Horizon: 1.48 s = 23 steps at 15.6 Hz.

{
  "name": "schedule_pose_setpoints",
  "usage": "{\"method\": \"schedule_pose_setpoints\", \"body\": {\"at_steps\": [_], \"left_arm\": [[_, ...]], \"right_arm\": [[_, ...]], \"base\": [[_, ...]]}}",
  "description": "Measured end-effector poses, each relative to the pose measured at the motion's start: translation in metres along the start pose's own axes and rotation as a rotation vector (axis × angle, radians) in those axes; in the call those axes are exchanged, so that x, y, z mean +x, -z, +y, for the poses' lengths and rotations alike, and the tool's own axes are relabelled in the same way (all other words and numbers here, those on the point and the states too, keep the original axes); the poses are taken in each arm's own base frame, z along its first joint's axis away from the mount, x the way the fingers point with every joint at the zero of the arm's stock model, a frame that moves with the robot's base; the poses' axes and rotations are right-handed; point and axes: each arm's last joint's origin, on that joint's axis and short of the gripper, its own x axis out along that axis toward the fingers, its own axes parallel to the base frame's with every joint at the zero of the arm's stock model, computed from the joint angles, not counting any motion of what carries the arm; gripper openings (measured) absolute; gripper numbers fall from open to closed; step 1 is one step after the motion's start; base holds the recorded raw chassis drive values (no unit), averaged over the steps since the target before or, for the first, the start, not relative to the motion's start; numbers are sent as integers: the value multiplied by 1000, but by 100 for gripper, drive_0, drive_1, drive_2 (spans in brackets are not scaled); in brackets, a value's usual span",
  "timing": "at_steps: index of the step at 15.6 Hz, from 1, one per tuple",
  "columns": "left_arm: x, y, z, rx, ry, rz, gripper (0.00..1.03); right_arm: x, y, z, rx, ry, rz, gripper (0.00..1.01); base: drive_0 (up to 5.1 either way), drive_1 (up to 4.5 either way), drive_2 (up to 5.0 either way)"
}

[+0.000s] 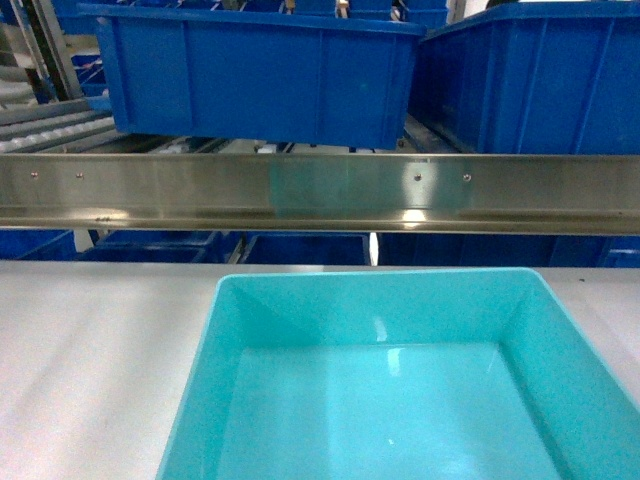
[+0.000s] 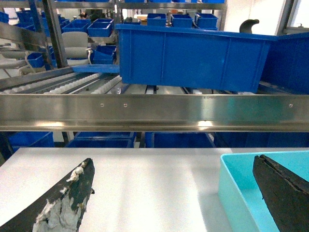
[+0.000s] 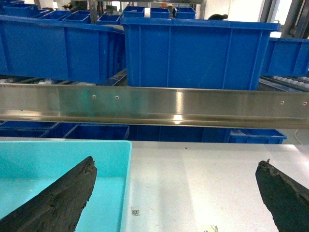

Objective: Organize blue bins on left shelf correctly

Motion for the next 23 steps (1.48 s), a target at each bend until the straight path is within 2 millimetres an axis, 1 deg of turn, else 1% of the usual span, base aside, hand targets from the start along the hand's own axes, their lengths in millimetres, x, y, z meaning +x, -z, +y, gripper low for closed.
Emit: {"method": "schedule_pose_setpoints", "body": {"at_steps": [16,17,18,19,20,21,23], "left_arm": [[0,0,0,0,0,0,98],[2,0,4,-4,26,5,98],[11,-4,11,-33,-11,44,98],[23,-8,-1,-73,45,85,98],[34,-11,-13,-92,72,111,98],[39,-13,-20,-107,85,127,98],[44,-14,-26,-120,95,150,98]], "right_arm": [[0,0,0,-1,1,-2,98],[3,-5,11,7,12,-29,98],[12,-10,34,11,-63,9,98],[28,-18,41,-4,-85,61,98],[45,-24,41,-20,-59,101,98],[56,-24,41,-30,-52,139,98],[61,-23,40,-35,-47,162,98]], "base": [[0,0,0],[0,0,0],[0,0,0],[0,0,0],[0,0,0],[0,0,0],[0,0,0]]}}
